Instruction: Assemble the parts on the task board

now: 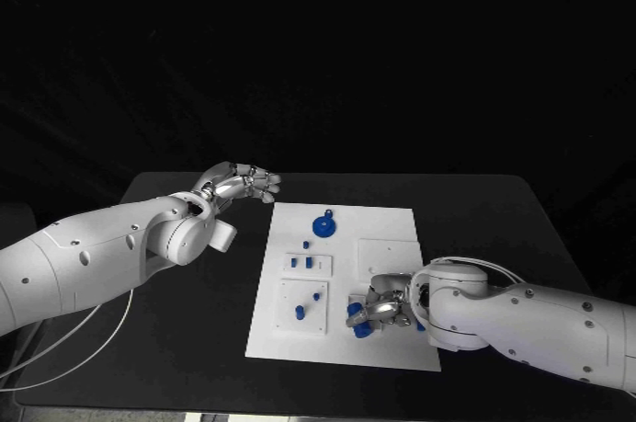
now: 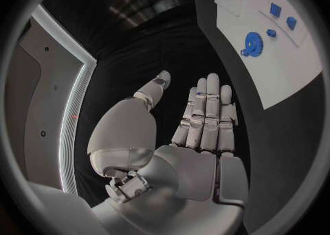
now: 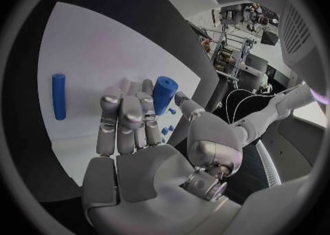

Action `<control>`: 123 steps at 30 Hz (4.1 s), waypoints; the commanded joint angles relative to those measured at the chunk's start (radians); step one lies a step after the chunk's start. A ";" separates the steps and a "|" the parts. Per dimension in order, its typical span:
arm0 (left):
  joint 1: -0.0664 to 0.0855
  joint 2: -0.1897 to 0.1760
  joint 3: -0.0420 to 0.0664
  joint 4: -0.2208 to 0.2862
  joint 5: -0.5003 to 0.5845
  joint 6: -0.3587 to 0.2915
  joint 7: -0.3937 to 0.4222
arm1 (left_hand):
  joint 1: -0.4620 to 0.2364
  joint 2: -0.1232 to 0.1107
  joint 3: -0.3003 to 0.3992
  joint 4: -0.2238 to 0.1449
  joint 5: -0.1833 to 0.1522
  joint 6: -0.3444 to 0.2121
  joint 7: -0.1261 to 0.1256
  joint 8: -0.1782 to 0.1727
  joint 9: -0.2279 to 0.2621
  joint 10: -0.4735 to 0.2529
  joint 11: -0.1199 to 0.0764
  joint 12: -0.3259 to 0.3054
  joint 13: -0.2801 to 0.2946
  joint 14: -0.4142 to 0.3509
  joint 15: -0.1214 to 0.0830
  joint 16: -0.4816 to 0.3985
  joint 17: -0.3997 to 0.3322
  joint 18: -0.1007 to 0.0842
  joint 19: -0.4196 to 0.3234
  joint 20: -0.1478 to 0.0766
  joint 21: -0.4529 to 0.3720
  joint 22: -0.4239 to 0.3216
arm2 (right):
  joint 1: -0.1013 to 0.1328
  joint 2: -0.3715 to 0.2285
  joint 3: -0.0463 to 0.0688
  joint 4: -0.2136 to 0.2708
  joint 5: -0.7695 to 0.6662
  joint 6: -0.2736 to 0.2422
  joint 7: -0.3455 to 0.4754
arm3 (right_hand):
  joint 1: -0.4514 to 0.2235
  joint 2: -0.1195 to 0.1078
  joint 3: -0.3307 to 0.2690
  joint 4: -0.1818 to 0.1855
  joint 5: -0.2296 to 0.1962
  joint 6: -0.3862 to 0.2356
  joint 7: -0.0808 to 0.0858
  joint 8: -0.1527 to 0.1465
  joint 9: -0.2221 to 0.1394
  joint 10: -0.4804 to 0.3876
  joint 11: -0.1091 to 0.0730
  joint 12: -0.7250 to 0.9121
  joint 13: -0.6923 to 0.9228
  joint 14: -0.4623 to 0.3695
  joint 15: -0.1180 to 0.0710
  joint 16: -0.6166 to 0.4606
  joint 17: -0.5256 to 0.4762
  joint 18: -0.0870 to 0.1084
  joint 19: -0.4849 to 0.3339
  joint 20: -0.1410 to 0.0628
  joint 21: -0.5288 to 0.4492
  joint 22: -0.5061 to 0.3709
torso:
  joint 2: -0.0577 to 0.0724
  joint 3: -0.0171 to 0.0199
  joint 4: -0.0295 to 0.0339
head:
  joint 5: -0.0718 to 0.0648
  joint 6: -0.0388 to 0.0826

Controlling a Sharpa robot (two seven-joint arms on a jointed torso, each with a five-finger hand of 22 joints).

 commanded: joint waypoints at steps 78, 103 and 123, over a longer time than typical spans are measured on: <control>0.001 -0.003 0.000 0.000 0.005 0.010 0.004 | -0.007 0.005 -0.003 0.004 0.000 -0.005 -0.002 -0.002 -0.002 -0.005 -0.002 -0.005 0.000 0.004 0.005 -0.010 0.007 -0.001 0.007 0.002 -0.007 0.005 | -0.001 -0.040 0.006 0.032 0.066 -0.112 0.094 | 0.248 -0.077 0.021 -0.174 0.014 -0.042 0.014 -0.008 0.020 0.023 0.014 -0.011 0.074 0.006 0.005 -0.019 -0.004 0.020 0.012 -0.011 -0.011 0.005 | 0.000 -0.0003 0.0007 | -0.005 0.001; 0.001 -0.006 0.000 0.002 0.005 0.016 0.001 | -0.009 0.008 -0.004 0.007 0.000 -0.001 -0.003 0.000 -0.001 0.000 -0.004 -0.003 0.001 0.005 0.006 -0.013 0.011 -0.002 0.007 0.002 -0.008 0.007 | -0.006 0.002 0.005 0.016 -0.071 -0.065 -0.002 | 0.212 0.013 0.006 -0.112 0.003 0.013 -0.006 0.007 0.023 0.109 -0.006 0.070 0.109 0.007 -0.010 -0.016 -0.005 0.020 0.017 -0.004 -0.016 0.006 | 0.000 -0.0003 0.0007 | -0.004 -0.003; 0.001 -0.007 0.000 0.001 0.005 0.018 0.000 | -0.009 0.008 -0.004 0.008 0.000 -0.001 -0.003 0.000 -0.002 0.000 -0.005 -0.003 0.001 0.005 0.006 -0.014 0.012 -0.002 0.008 0.002 -0.009 0.008 | -0.009 0.006 0.004 0.004 -0.085 -0.061 -0.019 | 0.197 0.022 0.035 -0.082 0.003 0.022 -0.010 0.007 0.025 0.127 -0.009 0.094 0.123 0.006 -0.014 -0.013 -0.005 0.020 0.018 -0.006 -0.016 0.009 | 0.000 0.0003 -0.0005 | -0.003 -0.005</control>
